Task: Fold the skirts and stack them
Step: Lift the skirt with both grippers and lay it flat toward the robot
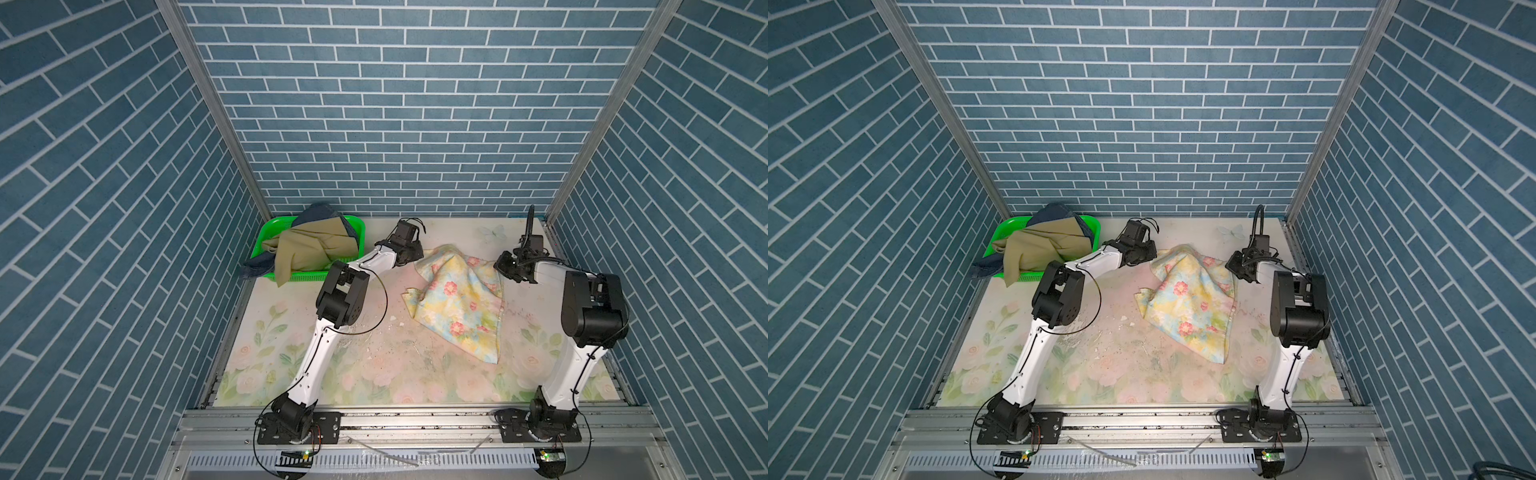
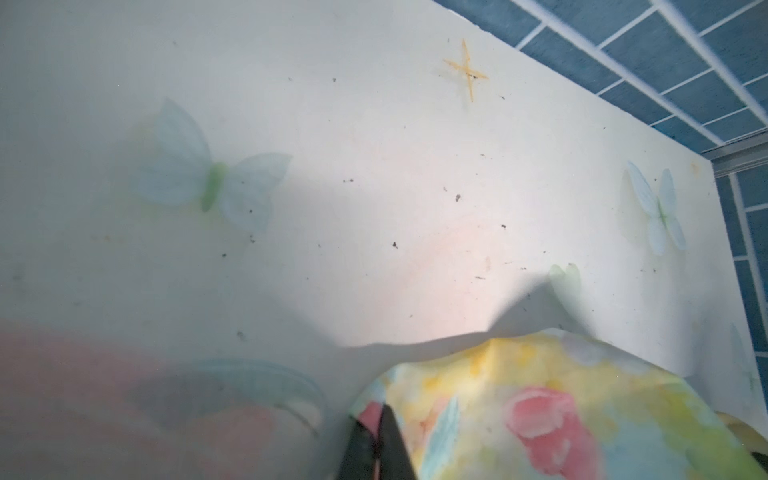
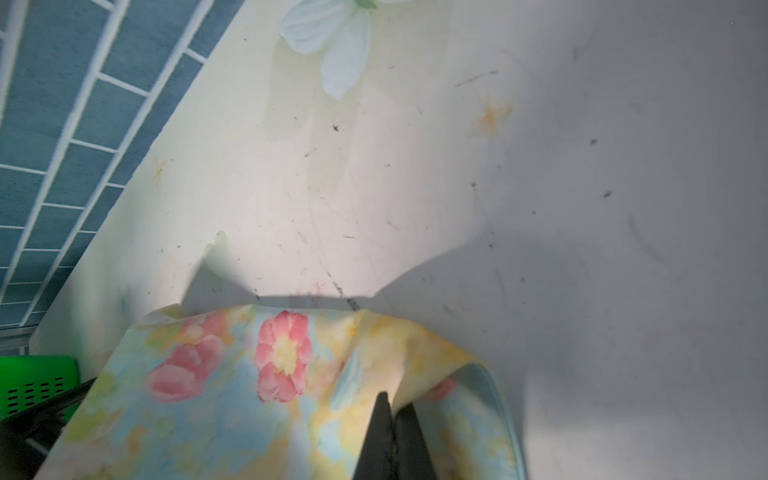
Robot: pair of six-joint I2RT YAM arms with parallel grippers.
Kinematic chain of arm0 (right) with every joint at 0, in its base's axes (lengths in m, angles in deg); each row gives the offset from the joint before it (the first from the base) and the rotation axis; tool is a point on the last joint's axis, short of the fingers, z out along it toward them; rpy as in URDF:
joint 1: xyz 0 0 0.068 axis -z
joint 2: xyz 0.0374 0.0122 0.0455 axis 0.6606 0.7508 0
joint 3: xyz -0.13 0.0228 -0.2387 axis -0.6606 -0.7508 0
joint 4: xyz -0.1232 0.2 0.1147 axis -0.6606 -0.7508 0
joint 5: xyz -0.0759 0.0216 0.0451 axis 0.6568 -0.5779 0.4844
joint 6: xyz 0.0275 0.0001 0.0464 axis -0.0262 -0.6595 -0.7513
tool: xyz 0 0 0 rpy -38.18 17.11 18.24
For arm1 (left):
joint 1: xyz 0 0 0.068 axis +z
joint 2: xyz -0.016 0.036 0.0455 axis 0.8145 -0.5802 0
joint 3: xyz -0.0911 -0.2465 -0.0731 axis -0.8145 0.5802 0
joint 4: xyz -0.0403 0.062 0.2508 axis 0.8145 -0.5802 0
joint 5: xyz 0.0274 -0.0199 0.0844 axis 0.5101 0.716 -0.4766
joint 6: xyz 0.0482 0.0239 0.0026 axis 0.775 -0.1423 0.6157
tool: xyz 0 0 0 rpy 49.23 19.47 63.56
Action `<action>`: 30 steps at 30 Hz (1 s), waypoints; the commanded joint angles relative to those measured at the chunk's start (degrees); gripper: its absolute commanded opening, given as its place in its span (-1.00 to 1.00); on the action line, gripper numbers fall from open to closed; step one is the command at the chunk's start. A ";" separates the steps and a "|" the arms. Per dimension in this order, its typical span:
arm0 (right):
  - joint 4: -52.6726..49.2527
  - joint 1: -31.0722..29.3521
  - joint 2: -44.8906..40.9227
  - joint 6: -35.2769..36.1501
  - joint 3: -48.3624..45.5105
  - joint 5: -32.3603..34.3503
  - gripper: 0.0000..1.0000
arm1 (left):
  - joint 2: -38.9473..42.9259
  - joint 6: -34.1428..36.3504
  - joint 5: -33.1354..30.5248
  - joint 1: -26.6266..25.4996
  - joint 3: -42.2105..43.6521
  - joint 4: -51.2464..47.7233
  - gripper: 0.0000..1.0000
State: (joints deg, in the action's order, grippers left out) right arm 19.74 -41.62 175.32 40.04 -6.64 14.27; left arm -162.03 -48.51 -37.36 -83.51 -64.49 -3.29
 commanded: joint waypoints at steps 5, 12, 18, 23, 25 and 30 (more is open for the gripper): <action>1.26 -0.26 -8.54 3.23 4.02 0.89 -1.00 | 5.47 7.95 -0.42 1.50 -3.33 -2.41 -1.00; 0.48 -0.36 -18.04 4.20 5.23 1.26 -1.00 | 20.31 14.09 -1.83 2.58 1.62 -2.19 -1.00; -0.55 -0.48 -22.34 6.02 11.67 1.79 -1.00 | 25.30 16.32 0.88 4.03 -5.00 -4.70 -1.00; -1.29 -0.43 -24.31 8.29 19.38 1.19 -1.00 | 25.44 19.70 3.37 4.14 -15.96 -10.01 -1.00; -0.63 -0.44 -26.00 9.05 20.54 0.13 -1.00 | 26.48 20.47 4.88 4.14 -18.43 -11.44 -1.00; 0.02 -0.70 -33.98 11.71 13.34 -1.90 -1.00 | 37.14 22.00 6.40 2.48 -4.76 -6.30 -1.00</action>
State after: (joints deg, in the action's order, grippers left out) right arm 18.89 -42.03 146.58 48.09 9.88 14.16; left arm -130.89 -28.93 -32.98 -80.01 -75.55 -10.81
